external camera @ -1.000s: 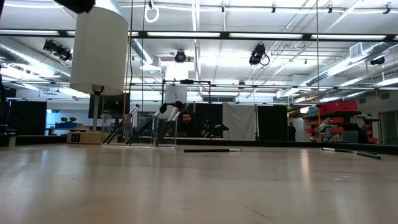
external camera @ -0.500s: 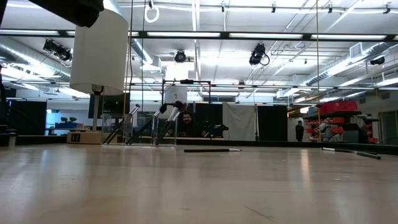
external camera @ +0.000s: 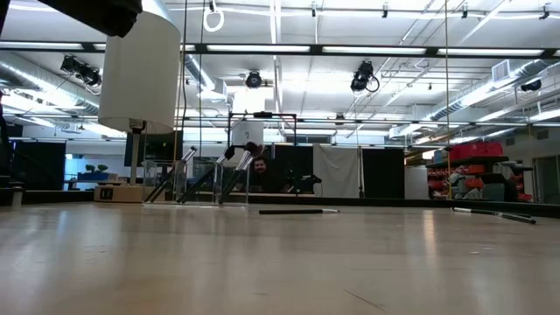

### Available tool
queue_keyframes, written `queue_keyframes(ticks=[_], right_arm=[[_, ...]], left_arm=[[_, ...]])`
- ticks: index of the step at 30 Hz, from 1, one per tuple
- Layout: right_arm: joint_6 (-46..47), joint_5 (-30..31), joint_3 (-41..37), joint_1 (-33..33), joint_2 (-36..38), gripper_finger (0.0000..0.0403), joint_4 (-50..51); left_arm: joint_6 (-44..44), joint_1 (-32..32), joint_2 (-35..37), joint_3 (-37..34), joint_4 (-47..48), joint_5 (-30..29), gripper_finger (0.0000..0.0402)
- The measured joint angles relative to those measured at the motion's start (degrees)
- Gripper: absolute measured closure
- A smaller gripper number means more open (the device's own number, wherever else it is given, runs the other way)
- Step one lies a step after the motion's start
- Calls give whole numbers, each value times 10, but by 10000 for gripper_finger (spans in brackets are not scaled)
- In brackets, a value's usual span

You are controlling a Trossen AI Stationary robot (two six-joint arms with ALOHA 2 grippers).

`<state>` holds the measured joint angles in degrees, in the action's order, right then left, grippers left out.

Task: Put items in baskets/containers
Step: Put the eyeshadow brush into the transparent organizer

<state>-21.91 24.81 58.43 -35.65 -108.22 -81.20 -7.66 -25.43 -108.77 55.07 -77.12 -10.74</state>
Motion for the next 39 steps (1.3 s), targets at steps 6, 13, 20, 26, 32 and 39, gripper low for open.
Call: queue_keyframes(ticks=[6, 13, 20, 26, 32, 39], right_arm=[[11, -4, 0, -1, 0, 380, 20], [13, 7, -1, -12, -2, 349, 44], [-40, 127, -2, -40, -3, 288, 59], [-56, 189, -2, -43, -3, 300, 77], [-67, 308, -2, -42, -2, 377, 112], [-101, 388, -9, -68, 3, 391, 118]], left_arm=[[-8, 0, 0, 0, 13, -2, 397], [-16, -11, 1, 0, 53, -43, 401], [-35, -23, 5, 1, 72, -100, 401], [-35, -24, 20, 1, 122, -116, 401], [-30, -27, 51, 1, 248, -153, 401], [10, -45, 94, 1, 436, -152, 401]])
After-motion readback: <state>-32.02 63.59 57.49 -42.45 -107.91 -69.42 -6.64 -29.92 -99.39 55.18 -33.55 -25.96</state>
